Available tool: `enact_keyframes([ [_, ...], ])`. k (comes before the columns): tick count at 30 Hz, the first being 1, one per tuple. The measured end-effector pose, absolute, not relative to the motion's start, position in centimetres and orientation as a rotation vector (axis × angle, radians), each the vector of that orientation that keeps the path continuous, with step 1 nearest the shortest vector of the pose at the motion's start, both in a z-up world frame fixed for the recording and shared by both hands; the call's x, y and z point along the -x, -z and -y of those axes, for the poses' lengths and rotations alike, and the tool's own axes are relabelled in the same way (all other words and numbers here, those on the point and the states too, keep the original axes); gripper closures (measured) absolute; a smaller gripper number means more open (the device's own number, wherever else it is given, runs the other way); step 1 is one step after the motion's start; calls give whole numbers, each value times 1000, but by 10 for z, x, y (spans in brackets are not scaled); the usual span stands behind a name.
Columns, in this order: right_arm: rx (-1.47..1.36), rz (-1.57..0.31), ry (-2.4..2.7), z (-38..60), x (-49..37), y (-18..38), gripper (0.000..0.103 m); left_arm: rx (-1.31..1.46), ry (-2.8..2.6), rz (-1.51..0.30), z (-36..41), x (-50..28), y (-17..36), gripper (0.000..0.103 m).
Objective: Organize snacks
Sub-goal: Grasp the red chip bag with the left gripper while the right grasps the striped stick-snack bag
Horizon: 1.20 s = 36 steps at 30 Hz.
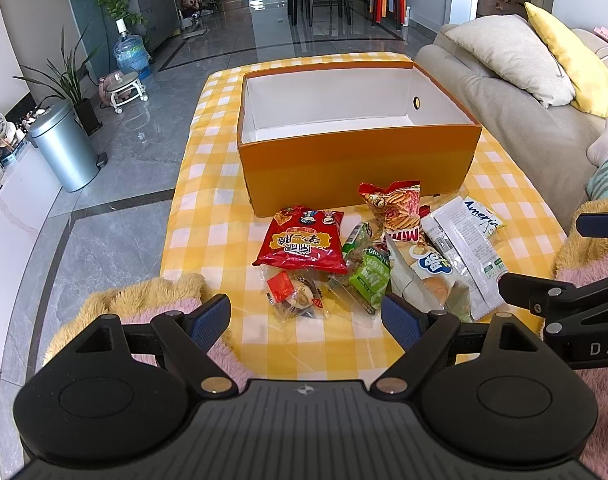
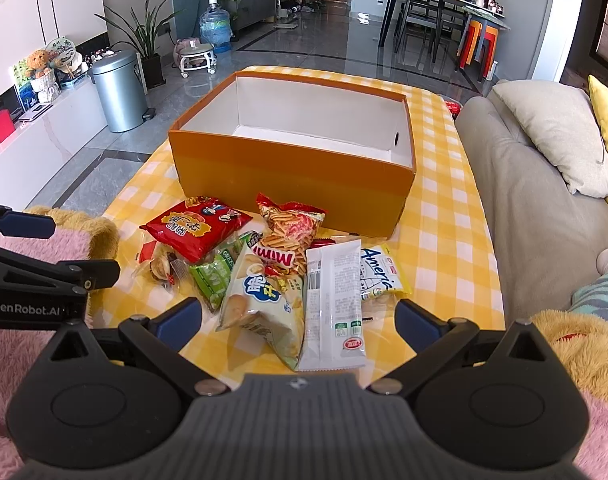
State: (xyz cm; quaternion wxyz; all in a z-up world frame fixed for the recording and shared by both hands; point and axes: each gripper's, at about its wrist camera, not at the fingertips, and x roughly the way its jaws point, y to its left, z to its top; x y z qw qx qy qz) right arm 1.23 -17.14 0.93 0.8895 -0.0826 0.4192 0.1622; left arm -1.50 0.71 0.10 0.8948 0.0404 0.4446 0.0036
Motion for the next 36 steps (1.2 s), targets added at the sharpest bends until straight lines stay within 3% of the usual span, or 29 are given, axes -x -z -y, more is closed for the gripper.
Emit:
enact_keyframes([
  [6, 155, -880, -345, 175, -14, -7, 4, -71, 7, -931, -11, 15, 2, 4],
  [13, 50, -903, -382, 178, -32, -6, 5, -42, 56, -959, -18, -4, 0, 25],
  [15, 16, -909, -390, 179, -40, -5, 18, -22, 66, -976, -19, -14, -1, 29],
  [17, 1, -921, -396, 177, -48, -3, 24, -17, 85, -988, -19, -25, 1, 34],
  [20, 7, -925, -387, 173, -59, 1, 27, -12, 96, -1010, -20, -39, 3, 33],
  [23, -2, -948, -382, 171, -75, 8, 32, -21, 98, -1028, -20, -55, 8, 21],
  [26, -27, -970, -374, 169, -92, 15, 32, -31, 93, -1035, -19, -73, 15, 18],
  [27, -36, -974, -375, 168, -97, 17, 36, -26, 93, -1044, -19, -79, 18, 15],
  [36, -43, -1013, -424, 150, -133, 46, 46, 91, 64, -1146, -34, -119, 54, 15],
])
